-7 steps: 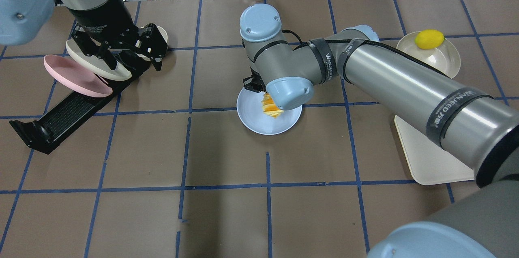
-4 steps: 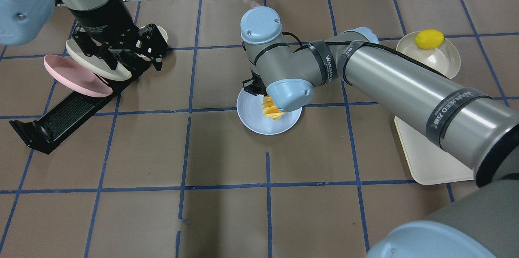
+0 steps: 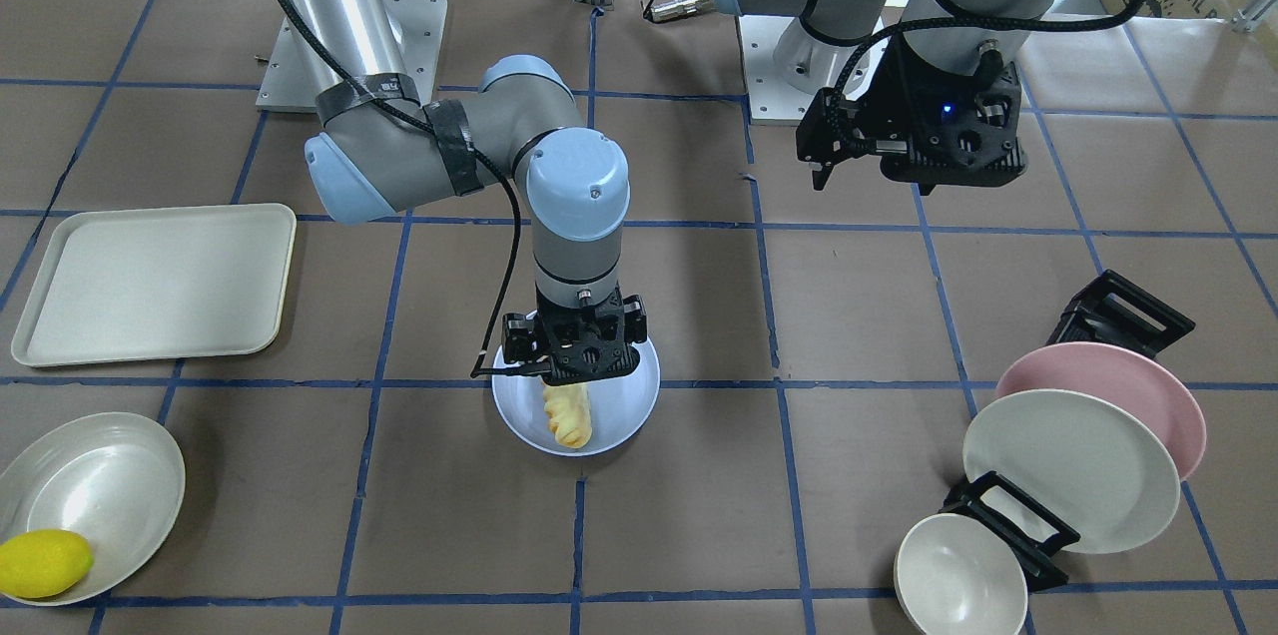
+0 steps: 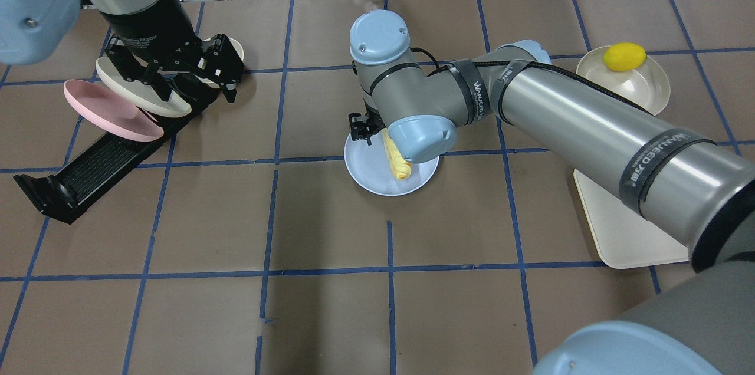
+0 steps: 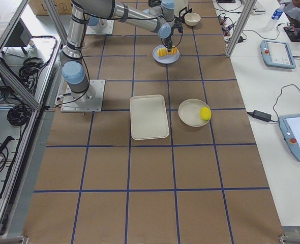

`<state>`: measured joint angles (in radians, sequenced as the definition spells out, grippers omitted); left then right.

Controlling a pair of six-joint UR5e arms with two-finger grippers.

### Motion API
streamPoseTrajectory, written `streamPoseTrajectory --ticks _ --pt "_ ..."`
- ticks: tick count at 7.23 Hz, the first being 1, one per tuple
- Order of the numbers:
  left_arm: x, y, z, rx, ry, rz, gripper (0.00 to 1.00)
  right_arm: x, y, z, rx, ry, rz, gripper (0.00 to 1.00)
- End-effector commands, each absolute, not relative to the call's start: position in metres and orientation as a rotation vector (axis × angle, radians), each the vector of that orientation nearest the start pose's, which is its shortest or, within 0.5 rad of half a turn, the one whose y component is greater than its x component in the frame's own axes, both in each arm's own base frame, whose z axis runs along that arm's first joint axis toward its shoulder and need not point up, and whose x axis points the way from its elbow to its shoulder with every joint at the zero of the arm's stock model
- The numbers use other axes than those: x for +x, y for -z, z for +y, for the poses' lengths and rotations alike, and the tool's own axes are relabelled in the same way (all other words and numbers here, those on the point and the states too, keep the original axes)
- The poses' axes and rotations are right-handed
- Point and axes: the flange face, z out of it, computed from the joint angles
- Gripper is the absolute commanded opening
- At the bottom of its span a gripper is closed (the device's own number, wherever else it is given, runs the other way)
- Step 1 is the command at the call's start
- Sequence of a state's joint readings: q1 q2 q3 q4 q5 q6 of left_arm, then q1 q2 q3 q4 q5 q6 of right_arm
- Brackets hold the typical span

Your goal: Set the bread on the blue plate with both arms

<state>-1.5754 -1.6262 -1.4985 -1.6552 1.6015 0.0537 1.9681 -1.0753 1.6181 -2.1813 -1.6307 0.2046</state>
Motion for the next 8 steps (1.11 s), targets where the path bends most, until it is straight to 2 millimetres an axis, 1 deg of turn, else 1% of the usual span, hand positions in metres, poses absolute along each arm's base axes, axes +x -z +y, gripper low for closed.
streamPoseTrajectory --ticks 1,2,3,4,5,6,7,8 --pt "-0.133 -0.489 -0.507 0.092 -0.101 3.111 1.00 0.366 -0.245 -0.545 -0.300 0.138 3.157 1.00" --pt "-0.133 -0.489 -0.507 0.092 -0.101 3.110 1.00 0.365 -0.247 -0.546 -0.298 0.143 3.156 1.00" --pt "-0.133 -0.490 -0.507 0.092 -0.099 3.110 1.00 0.363 -0.256 -0.551 -0.294 0.168 3.156 1.00" --pt "-0.133 -0.492 -0.507 0.092 -0.092 3.110 1.00 0.348 -0.283 -0.557 -0.260 0.232 3.146 1.00" --pt "-0.133 -0.494 -0.505 0.090 -0.085 3.111 1.00 0.323 -0.325 -0.561 -0.199 0.283 3.148 1.00" --pt "-0.133 -0.494 -0.506 0.090 -0.087 3.111 1.00 0.277 -0.372 -0.568 -0.082 0.264 3.164 1.00" --pt "-0.132 -0.494 -0.505 0.090 -0.085 3.108 1.00 0.235 -0.414 -0.563 0.025 0.232 3.169 1.00" --pt "-0.133 -0.498 -0.504 0.092 -0.073 3.110 1.00 0.191 -0.447 -0.563 0.135 0.211 3.183 1.00"
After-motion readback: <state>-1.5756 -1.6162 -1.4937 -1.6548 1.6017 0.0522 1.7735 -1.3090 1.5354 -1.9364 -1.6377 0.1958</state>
